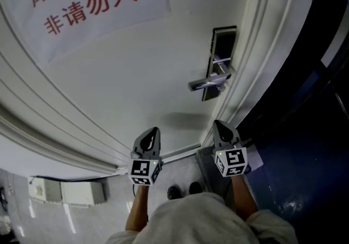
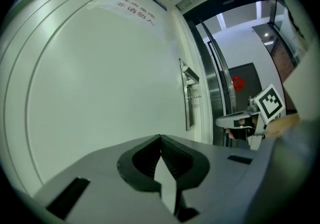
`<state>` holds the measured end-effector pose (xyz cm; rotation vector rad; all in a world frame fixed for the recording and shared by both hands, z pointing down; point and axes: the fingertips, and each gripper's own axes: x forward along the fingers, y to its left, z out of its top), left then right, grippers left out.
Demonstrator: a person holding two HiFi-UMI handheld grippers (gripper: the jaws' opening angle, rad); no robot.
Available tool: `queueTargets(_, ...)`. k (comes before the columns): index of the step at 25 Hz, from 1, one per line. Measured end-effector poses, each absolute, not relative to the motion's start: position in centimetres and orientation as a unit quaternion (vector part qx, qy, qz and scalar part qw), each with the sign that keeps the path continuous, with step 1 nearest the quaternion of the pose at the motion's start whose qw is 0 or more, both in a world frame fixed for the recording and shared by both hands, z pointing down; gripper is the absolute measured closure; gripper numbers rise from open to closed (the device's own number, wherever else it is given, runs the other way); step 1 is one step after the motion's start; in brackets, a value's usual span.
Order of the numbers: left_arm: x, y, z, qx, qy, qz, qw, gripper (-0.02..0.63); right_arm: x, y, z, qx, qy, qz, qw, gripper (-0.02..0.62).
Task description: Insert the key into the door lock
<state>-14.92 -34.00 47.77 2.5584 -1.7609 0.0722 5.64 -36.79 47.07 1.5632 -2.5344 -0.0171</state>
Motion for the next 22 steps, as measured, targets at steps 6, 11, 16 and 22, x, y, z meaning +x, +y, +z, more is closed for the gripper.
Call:
queueTargets(6, -19.3, -32.1, 47.7, 0.788, -0.615, 0.026, 0.018, 0.588, 0.3, -37.6, 46.2, 0.472, -0.879, -0.016, 0.070, 0.574)
queueTargets(11, -22.0, -30.9, 47.6, 0.764, -0.645, 0.021, 0.020, 0.588, -2.5, -37.8, 45.7, 0.446, -0.893, -0.022, 0.060, 0.574)
queueTargets(16, -22.5, -30.8, 47.7, 0.757, -0.652, 0.022, 0.021, 0.588, -3.1, -38.0, 45.4, 0.439, -0.897, -0.024, 0.056, 0.574)
queueTargets(22, -21.6, -31.3, 47.6, 0.763, -0.646, 0.019, 0.020, 0.588, -2.3, -38.0, 45.4, 0.442, -0.895, -0.020, 0.055, 0.574)
